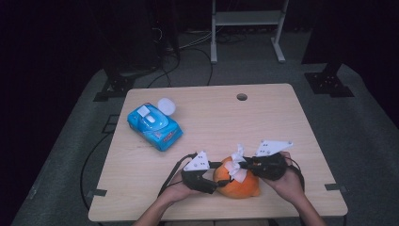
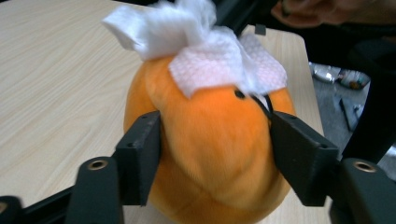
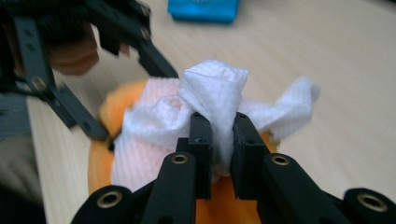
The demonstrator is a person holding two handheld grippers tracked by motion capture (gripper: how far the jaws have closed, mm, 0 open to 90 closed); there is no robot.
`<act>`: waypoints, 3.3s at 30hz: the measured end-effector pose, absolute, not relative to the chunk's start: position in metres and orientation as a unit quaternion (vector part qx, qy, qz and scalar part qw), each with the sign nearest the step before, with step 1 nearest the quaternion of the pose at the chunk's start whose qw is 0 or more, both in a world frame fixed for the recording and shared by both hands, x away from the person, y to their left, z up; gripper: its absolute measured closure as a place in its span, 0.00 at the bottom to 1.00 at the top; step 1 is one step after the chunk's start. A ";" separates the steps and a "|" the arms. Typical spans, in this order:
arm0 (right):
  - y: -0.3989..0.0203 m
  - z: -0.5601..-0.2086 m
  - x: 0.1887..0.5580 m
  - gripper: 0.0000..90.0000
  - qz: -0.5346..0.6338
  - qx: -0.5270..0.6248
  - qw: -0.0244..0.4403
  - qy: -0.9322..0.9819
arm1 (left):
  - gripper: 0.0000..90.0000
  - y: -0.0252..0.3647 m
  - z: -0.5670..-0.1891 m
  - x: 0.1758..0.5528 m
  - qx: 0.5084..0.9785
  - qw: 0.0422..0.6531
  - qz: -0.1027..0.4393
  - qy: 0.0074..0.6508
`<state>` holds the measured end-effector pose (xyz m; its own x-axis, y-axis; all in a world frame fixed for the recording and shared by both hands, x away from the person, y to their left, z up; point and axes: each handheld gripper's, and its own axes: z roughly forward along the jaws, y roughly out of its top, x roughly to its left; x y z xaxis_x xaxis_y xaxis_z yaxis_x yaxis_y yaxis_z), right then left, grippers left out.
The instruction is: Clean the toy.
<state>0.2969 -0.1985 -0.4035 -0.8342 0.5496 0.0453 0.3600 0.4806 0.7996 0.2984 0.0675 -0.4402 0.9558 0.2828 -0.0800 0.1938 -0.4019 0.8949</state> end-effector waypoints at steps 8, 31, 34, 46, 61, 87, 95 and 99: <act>-0.204 -0.407 0.296 0.89 0.423 0.272 0.112 0.857 | 0.20 0.065 -0.442 0.304 0.830 0.520 0.013 0.199; -0.211 -0.404 0.303 0.89 0.454 0.300 0.059 0.837 | 0.33 0.067 -0.444 0.301 0.842 0.518 0.022 0.152; -0.207 -0.403 0.299 0.89 0.447 0.293 0.067 0.843 | 0.24 0.068 -0.441 0.303 0.830 0.530 0.001 0.173; -0.177 -0.388 0.280 0.89 0.449 0.242 0.103 0.854 | 0.42 0.061 -0.437 0.289 0.849 0.516 0.039 0.108; -0.200 -0.394 0.288 0.89 0.432 0.259 0.082 0.860 | 0.30 0.059 -0.439 0.293 0.841 0.519 0.007 0.152; -0.170 -0.386 0.272 0.89 0.443 0.209 0.104 0.865 | 0.40 0.056 -0.436 0.283 0.852 0.514 0.043 0.089; -0.212 -0.390 0.287 0.89 0.449 0.267 0.103 0.847 | 0.40 0.061 -0.440 0.287 0.849 0.518 0.032 0.100; -0.215 -0.392 0.286 0.89 0.453 0.274 0.101 0.842 | 0.40 0.060 -0.440 0.288 0.851 0.515 0.031 0.099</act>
<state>0.2862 -0.2150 -0.3920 -0.8294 0.5531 0.0779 0.3696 0.4388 0.8191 0.2875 0.0602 -0.4395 0.9783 0.2013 -0.0492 0.1370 -0.4503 0.8823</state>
